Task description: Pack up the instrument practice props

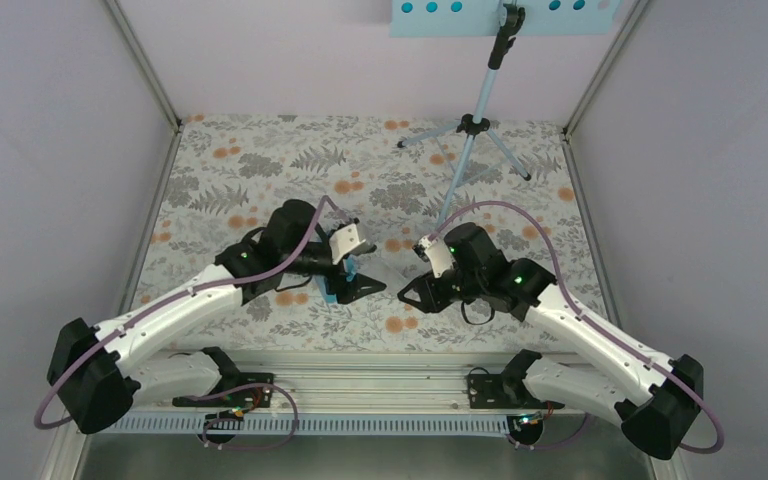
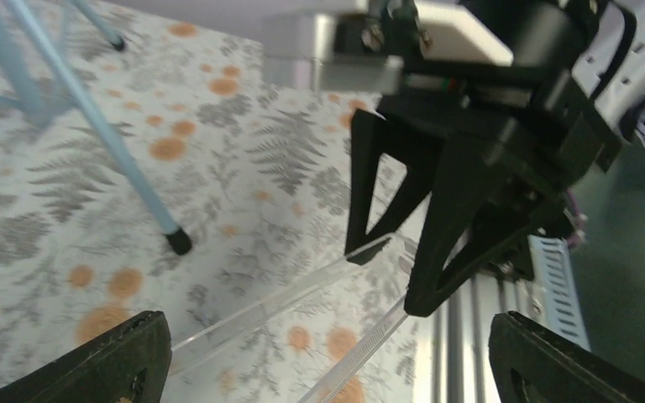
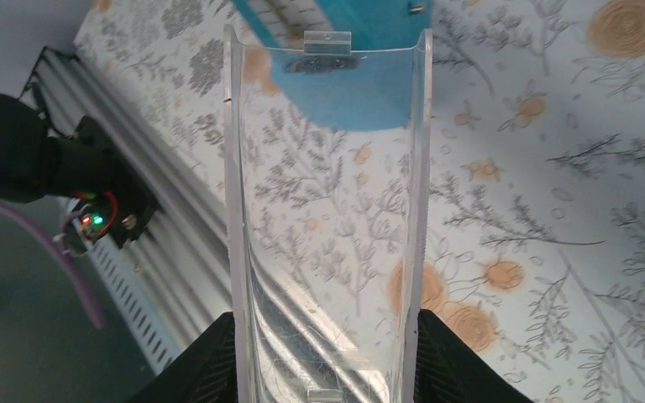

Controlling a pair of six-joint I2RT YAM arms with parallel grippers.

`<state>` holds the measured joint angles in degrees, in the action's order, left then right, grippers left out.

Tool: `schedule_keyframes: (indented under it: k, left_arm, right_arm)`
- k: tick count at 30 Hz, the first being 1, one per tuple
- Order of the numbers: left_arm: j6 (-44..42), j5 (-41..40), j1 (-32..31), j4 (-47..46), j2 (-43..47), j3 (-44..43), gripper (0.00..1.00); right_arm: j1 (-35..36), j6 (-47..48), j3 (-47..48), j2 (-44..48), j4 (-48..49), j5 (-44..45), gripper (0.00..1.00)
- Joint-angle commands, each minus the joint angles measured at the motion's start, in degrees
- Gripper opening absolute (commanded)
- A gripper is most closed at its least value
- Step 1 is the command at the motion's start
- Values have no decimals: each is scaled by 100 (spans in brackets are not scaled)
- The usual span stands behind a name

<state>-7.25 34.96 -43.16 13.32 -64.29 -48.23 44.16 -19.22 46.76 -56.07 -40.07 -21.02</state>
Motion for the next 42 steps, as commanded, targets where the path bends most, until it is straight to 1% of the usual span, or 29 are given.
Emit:
schedule_keyframes:
  k: [1, 6, 12, 14, 18, 24, 27, 30, 35, 42]
  left_arm:
    - [-349, 591, -158, 452, -227, -262, 88]
    - [-499, 804, -291, 699, -496, -393, 66]
    - [-585, 1031, -372, 875, -703, -456, 42]
    - [-600, 1096, -391, 888, -732, -453, 36]
    - [-660, 1283, -428, 1030, -846, -493, 35]
    - [-690, 1320, -496, 1140, -963, -524, 35]
    - [-690, 1331, -510, 1139, -991, -529, 29]
    - [-677, 1408, -515, 1120, -1036, -529, 25]
    - [-673, 1478, -602, 1151, -1160, -546, 14]
    - [-647, 1620, -659, 1152, -1258, -552, 13]
  right_arm:
    - [-22, 180, 334, 31, -427, -784, 36]
    - [-22, 475, 508, -85, -747, -1079, 36]
    - [-22, 735, 702, -255, -965, -1119, 36]
    - [-22, 793, 755, -308, -1020, -1096, 36]
    - [-22, 879, 851, -368, -1092, -1055, 36]
    - [-22, 947, 953, -400, -1183, -999, 36]
    - [-22, 993, 986, -411, -1222, -992, 36]
    - [-22, 1009, 993, -430, -1237, -952, 36]
    - [-24, 1022, 993, -456, -1197, -932, 36]
    - [-22, 1025, 1001, -491, -1174, -922, 36]
